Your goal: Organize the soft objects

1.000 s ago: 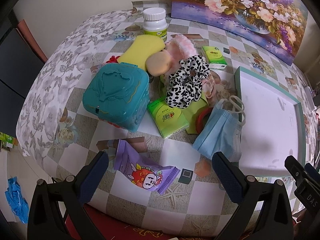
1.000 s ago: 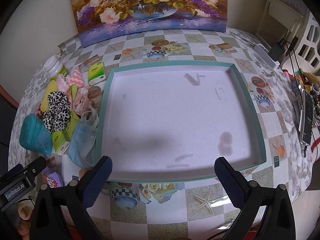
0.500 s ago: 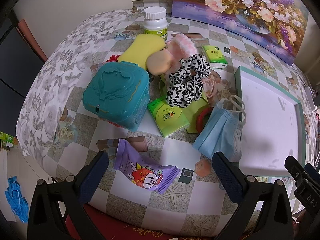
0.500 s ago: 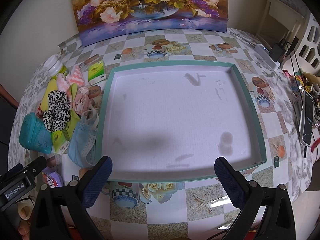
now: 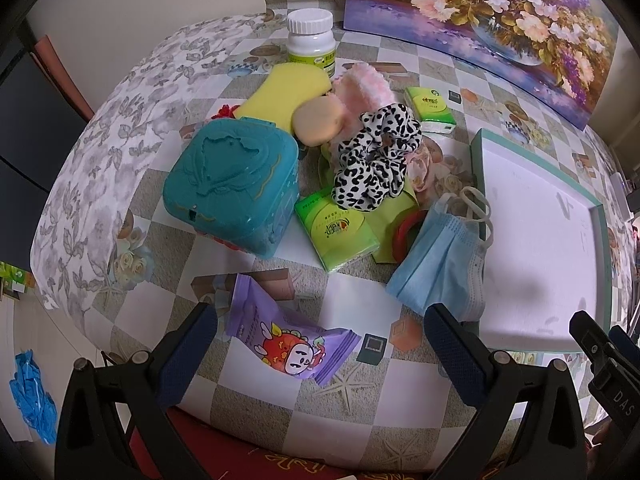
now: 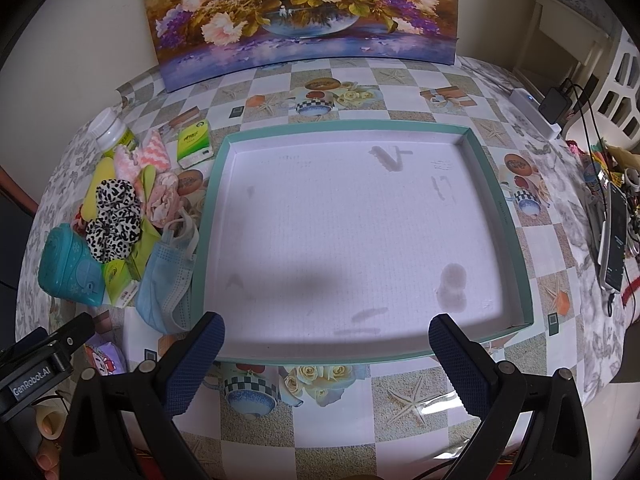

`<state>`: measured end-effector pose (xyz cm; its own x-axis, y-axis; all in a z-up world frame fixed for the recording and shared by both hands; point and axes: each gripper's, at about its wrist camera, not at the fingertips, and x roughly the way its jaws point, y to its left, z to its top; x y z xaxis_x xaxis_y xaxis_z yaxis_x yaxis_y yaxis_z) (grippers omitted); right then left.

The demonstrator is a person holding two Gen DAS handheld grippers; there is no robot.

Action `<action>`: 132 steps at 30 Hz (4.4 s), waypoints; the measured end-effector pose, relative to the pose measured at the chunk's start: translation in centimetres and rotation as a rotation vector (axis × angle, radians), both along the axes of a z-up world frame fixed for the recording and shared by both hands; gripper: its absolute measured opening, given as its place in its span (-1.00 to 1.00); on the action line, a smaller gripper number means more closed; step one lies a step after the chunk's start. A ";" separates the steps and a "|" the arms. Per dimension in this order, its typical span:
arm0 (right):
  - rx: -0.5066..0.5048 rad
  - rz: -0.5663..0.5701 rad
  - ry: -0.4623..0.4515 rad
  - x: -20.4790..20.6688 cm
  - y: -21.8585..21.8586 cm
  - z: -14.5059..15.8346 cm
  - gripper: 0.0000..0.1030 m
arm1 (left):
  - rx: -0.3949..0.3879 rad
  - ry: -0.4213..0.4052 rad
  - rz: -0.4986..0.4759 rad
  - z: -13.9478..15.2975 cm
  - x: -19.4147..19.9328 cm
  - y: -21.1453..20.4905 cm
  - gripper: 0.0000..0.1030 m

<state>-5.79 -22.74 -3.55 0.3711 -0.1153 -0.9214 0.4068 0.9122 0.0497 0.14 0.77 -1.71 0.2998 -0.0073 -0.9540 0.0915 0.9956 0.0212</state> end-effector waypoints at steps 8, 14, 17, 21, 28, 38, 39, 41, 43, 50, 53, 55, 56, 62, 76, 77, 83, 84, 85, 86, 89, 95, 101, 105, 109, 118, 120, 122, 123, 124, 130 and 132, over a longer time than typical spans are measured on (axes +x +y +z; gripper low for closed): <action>0.000 0.003 0.001 0.1 0.1 -0.1 1.00 | -0.005 0.014 0.007 -0.2 0.1 0.1 1.00; 0.001 0.012 0.004 0.3 0.3 -0.4 1.00 | -0.022 0.042 0.041 -0.6 0.5 0.8 1.00; -0.005 0.030 0.018 0.5 0.7 -0.6 1.00 | -0.058 0.090 0.097 -1.5 1.0 2.0 1.00; -0.013 0.060 0.039 0.9 1.5 -1.0 1.00 | -0.125 0.186 0.253 -3.7 2.1 4.6 1.00; 0.081 0.124 0.031 3.1 3.0 -2.0 1.00 | -0.148 0.288 0.416 -6.5 2.8 7.1 0.99; 0.128 0.314 -0.023 5.5 7.3 -2.1 1.00 | -0.116 0.324 0.406 -8.5 3.6 7.3 0.98; 0.122 0.333 -0.019 5.6 7.7 -2.3 1.00 | -0.117 0.327 0.403 -8.6 3.7 7.1 0.96; 0.105 0.363 -0.014 6.0 8.5 -2.5 0.99 | -0.116 0.332 0.396 -8.7 3.7 6.3 0.70; 0.093 0.392 -0.012 6.4 9.1 -2.5 0.95 | -0.123 0.360 0.385 -9.3 3.4 5.7 0.51; 0.101 0.457 -0.033 7.1 10.5 -2.4 0.71 | -0.083 0.342 0.331 -9.3 3.4 3.7 0.07; 0.104 0.465 -0.030 7.3 10.6 -2.6 0.67 | -0.096 0.338 0.324 -8.3 3.6 3.5 -0.05; 0.110 0.475 -0.035 7.4 10.7 -2.5 0.62 | -0.111 0.336 0.329 -8.3 3.7 3.5 -0.06; 0.111 0.482 -0.042 7.3 10.8 -2.3 0.58 | -0.124 0.335 0.338 -8.2 3.7 3.7 -0.07; 0.101 0.531 -0.027 7.5 12.0 -2.8 0.50 | -0.161 0.304 0.414 -7.9 3.8 5.5 -0.10; 0.087 0.549 0.082 8.4 13.5 -6.3 0.49 | -0.194 0.297 0.463 -8.2 3.6 8.8 -0.09; 0.079 0.553 0.078 8.5 13.7 -6.4 0.49 | -0.196 0.297 0.461 -8.0 3.6 8.7 -0.09; 0.039 0.569 0.091 8.4 15.1 -6.9 0.23 | -0.198 0.301 0.450 -7.8 3.6 8.3 -0.09; 0.031 0.569 0.095 8.3 15.3 -7.0 0.17 | -0.198 0.300 0.451 -7.8 3.6 8.4 -0.09; 0.025 0.567 0.096 8.3 15.3 -7.0 0.09 | -0.198 0.300 0.451 -7.8 3.6 8.3 -0.09; 0.024 0.563 0.095 8.2 15.3 -7.0 0.01 | -0.198 0.300 0.451 -7.8 3.6 8.3 -0.09; 0.024 0.555 0.087 8.1 15.1 -7.0 -0.14 | -0.195 0.301 0.449 -8.0 3.5 8.3 -0.09; 0.037 0.548 0.076 8.2 13.3 -6.5 -0.39 | -0.199 0.302 0.448 -8.1 3.4 8.2 -0.09; 0.070 0.528 0.037 7.6 12.3 -4.4 -0.49 | -0.202 0.295 0.438 -8.2 3.3 8.0 -0.09; 0.091 0.521 -0.009 7.4 11.6 -2.9 -0.49 | -0.210 0.281 0.424 -7.9 3.3 8.0 -0.10; 0.104 0.497 -0.049 6.7 10.3 -1.2 -0.49 | -0.223 0.269 0.398 -7.6 3.3 7.6 -0.09; 0.091 0.406 -0.099 5.9 8.7 0.7 -0.49 | -0.231 0.223 0.312 -6.3 3.2 5.8 -0.09; 0.076 0.377 -0.107 5.7 7.8 1.2 -0.49 | -0.235 0.209 0.284 -5.7 3.0 5.1 -0.09; 0.064 0.349 -0.114 5.6 6.8 1.6 -0.49 | -0.234 0.189 0.250 -5.0 2.8 4.3 -0.09; 0.058 0.328 -0.117 5.5 6.1 1.8 -0.49 | -0.232 0.177 0.226 -4.6 2.7 3.6 -0.09; 0.054 0.313 -0.118 5.5 5.6 1.9 -0.49 | -0.235 0.167 0.201 -4.1 2.7 3.0 -0.09; 0.071 0.125 -0.087 5.0 0.1 2.0 -0.49 | -0.191 0.135 0.066 -2.4 3.9 -1.5 -0.09; 0.048 0.065 -0.073 4.8 -1.7 2.0 -0.49 | -0.173 0.124 0.034 -1.8 4.1 -3.5 -0.09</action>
